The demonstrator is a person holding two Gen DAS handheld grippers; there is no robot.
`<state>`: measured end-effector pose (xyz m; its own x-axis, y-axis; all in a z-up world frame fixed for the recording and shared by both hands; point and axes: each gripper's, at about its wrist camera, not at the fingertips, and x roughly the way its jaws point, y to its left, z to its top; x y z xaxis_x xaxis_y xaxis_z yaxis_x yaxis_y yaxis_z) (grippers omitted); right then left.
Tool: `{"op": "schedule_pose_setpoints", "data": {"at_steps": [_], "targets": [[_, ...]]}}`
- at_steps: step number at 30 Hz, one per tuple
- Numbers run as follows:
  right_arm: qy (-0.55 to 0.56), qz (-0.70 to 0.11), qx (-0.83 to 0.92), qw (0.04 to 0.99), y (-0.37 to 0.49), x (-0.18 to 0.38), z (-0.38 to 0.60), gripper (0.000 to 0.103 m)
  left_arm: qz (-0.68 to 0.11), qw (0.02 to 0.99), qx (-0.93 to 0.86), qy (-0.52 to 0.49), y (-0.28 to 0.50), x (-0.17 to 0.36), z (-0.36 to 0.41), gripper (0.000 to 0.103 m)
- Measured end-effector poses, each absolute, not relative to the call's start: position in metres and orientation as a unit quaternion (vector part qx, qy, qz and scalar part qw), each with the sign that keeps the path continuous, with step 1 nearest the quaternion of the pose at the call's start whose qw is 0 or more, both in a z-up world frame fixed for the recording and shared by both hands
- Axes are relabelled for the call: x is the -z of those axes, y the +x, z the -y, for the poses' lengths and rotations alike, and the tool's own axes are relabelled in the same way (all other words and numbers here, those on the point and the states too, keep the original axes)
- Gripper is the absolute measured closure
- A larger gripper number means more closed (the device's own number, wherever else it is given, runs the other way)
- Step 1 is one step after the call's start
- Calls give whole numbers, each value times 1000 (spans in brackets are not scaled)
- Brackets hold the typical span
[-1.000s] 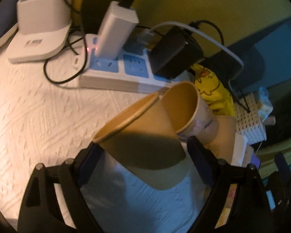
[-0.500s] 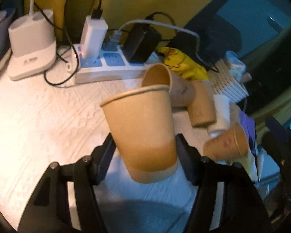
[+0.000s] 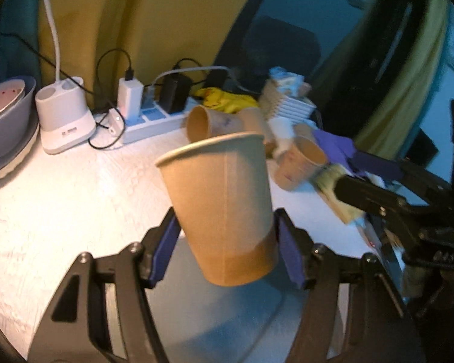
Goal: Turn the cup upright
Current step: 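Lift the tan cup and rotate the right tool to turn it upright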
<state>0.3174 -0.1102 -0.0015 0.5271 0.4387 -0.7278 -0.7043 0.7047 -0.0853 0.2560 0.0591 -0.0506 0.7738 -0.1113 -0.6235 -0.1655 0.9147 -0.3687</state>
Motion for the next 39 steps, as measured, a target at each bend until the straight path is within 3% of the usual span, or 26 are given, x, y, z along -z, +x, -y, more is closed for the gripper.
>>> {"op": "schedule_pose_setpoints", "data": {"at_steps": [25, 39], "targets": [[-24, -390, -346, 853, 128, 20, 166, 29, -293, 950, 80, -77, 80, 71, 19, 39], [7, -421, -416, 806, 78, 36, 154, 28, -259, 957, 126, -19, 21, 69, 57, 39]]}}
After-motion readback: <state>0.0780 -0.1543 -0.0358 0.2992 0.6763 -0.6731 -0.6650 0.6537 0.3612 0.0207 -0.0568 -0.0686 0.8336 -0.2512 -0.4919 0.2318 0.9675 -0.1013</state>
